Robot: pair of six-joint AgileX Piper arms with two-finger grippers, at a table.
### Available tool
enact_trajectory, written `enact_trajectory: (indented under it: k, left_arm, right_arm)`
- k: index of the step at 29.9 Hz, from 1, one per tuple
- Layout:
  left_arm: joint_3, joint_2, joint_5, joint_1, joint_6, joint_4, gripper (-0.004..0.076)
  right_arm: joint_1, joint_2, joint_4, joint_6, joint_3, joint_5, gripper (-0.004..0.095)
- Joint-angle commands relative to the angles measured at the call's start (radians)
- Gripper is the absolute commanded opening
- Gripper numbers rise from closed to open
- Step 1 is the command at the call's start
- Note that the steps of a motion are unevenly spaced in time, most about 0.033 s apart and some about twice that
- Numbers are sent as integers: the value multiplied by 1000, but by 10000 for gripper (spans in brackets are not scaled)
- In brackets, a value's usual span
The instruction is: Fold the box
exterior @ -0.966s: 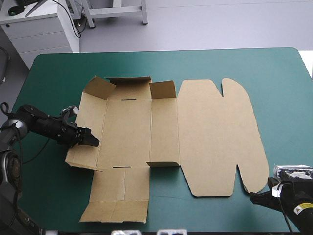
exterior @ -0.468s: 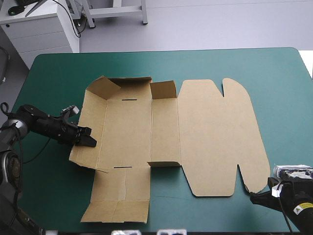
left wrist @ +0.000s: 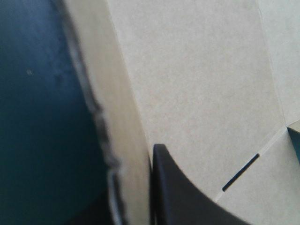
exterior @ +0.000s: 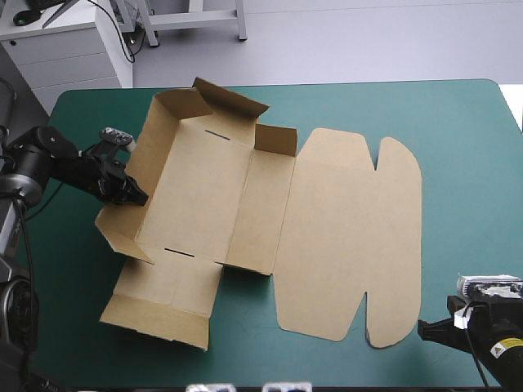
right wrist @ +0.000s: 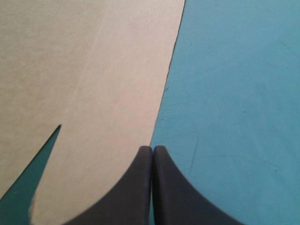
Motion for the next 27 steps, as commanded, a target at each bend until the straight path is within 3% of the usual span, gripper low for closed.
enact_trajectory:
  k: [1, 11, 20, 27]
  left_arm:
    - [-116, -103, -26, -102, 55, 97, -8]
    - [-229, -185, -283, -432, 55, 382, -8]
    - [-229, -185, -428, -723, 29, 690, -8]
    - [-229, -185, -445, -885, -22, 859, -8]
  right_arm:
    - [3, 9, 14, -9, -23, -54, -14]
    - [3, 9, 14, -9, -23, -53, -14]
    - [3, 9, 19, -9, -23, -51, -14]
    - [3, 9, 22, -9, -23, -47, -14]
